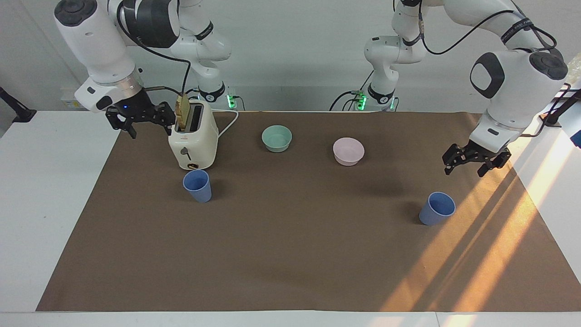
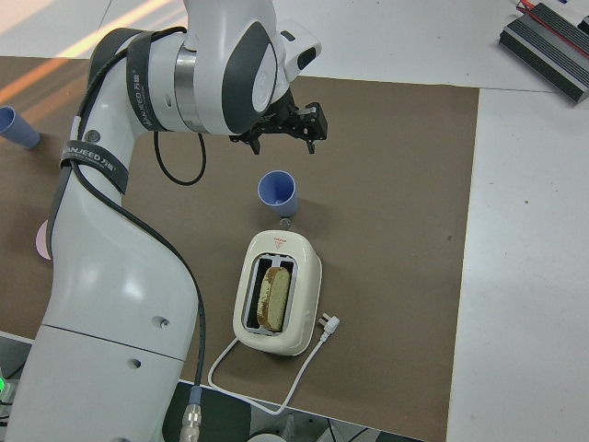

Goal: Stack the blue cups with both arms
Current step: 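Reach the left gripper down to the nearby blue cup and grasp it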

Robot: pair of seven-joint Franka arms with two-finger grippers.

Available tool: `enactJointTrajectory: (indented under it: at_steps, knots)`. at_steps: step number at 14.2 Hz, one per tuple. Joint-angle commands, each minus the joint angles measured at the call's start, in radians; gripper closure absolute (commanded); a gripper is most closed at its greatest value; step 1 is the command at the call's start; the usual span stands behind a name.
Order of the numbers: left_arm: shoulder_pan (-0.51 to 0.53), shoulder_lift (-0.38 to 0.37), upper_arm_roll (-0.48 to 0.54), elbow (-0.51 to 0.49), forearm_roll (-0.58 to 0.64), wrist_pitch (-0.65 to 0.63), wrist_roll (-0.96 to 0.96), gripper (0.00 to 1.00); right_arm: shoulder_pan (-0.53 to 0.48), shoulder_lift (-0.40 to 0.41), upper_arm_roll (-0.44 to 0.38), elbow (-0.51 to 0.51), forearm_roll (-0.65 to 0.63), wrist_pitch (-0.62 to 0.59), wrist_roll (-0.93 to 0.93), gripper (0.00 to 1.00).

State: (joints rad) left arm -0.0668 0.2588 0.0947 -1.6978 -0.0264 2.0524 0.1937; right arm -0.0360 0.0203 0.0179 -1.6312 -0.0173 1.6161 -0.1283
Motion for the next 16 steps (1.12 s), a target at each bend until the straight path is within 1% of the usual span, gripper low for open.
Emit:
enactJointTrajectory:
  at_steps: [1,3,4,6,7,8,9,10,12,13,15,16]
  knots:
    - [0.025,0.025,-0.004,-0.006,-0.041,0.047,0.049,0.02,-0.013,-0.022,0.007,-0.027,0.022,0.021,0.012,0.00]
    - [0.030,0.040,-0.004,-0.006,-0.052,0.077,0.056,0.06,-0.013,-0.022,0.008,-0.027,0.022,0.021,0.012,0.00]
    - [0.041,0.042,-0.004,-0.006,-0.058,0.078,0.059,0.12,-0.013,-0.022,0.008,-0.027,0.022,0.021,0.012,0.00]
    - [0.042,0.054,-0.004,-0.008,-0.073,0.080,0.064,0.20,-0.013,-0.022,0.007,-0.027,0.022,0.021,0.012,0.00]
    - [0.048,0.059,-0.004,-0.008,-0.076,0.080,0.072,0.22,-0.013,-0.022,0.008,-0.027,0.022,0.021,0.012,0.00]
    - [0.051,0.075,-0.004,-0.008,-0.079,0.087,0.079,0.28,-0.013,-0.022,0.008,-0.027,0.022,0.021,0.012,0.00]
    - [0.048,0.088,-0.004,-0.013,-0.083,0.113,0.078,0.28,-0.013,-0.022,0.007,-0.027,0.022,0.021,0.012,0.00]
    - [0.050,0.088,-0.004,-0.035,-0.086,0.132,0.079,0.29,-0.013,-0.022,0.007,-0.027,0.022,0.021,0.012,0.00]
    - [0.045,0.088,-0.004,-0.078,-0.122,0.159,0.078,0.39,-0.013,-0.022,0.008,-0.027,0.022,0.021,0.012,0.00]
    - [0.044,0.085,-0.004,-0.103,-0.127,0.185,0.078,0.51,-0.013,-0.022,0.007,-0.027,0.022,0.021,0.012,0.00]
    - [0.048,0.065,-0.004,-0.143,-0.127,0.187,0.081,0.88,-0.013,-0.022,0.008,-0.027,0.022,0.021,0.012,0.00]
    - [0.045,0.063,-0.006,-0.144,-0.127,0.178,0.078,1.00,-0.013,-0.022,0.007,-0.027,0.022,0.021,0.012,0.00]
